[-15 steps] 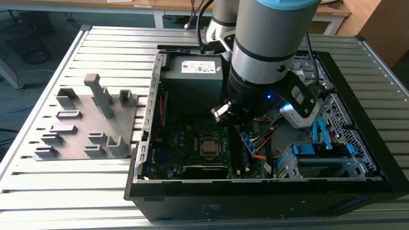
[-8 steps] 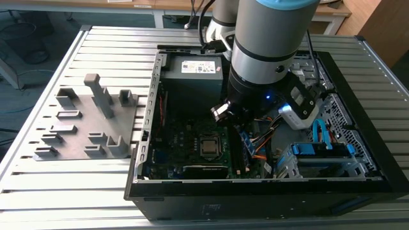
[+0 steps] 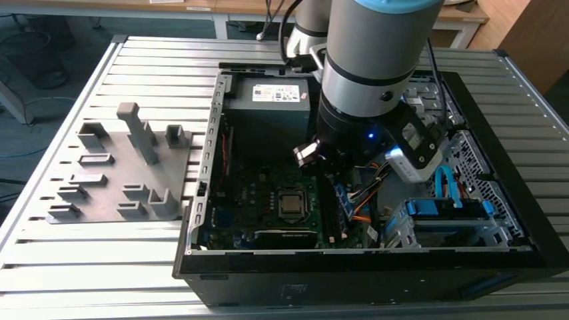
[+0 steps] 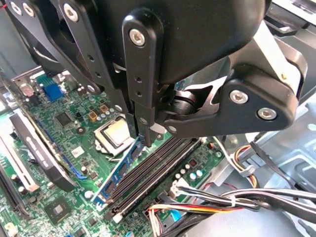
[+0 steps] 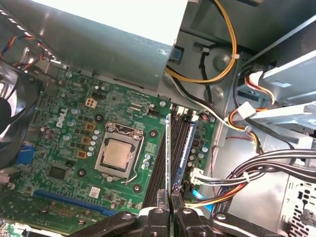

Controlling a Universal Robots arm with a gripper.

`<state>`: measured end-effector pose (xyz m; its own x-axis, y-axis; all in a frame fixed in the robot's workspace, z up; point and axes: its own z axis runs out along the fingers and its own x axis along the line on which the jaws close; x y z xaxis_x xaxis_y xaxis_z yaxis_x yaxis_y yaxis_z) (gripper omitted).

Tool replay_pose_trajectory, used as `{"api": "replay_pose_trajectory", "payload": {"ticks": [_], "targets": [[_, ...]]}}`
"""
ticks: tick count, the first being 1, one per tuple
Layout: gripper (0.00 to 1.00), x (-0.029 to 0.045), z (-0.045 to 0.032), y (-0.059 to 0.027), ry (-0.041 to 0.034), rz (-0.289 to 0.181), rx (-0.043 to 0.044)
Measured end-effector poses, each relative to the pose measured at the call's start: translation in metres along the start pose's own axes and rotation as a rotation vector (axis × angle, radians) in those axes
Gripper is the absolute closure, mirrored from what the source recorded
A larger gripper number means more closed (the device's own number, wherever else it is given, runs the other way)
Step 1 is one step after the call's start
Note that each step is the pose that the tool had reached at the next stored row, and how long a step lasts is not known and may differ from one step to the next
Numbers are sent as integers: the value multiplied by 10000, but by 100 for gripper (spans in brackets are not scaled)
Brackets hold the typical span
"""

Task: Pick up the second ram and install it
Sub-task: 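Insert the second ram into the second slot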

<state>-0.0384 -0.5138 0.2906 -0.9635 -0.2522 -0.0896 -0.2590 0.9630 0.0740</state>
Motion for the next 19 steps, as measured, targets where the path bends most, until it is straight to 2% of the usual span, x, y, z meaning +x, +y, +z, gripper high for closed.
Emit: {"api": "replay_pose_trajectory", "payload": {"ticks": [19], "targets": [[87, 0, 2, 0, -76, 1029, 92]]}}
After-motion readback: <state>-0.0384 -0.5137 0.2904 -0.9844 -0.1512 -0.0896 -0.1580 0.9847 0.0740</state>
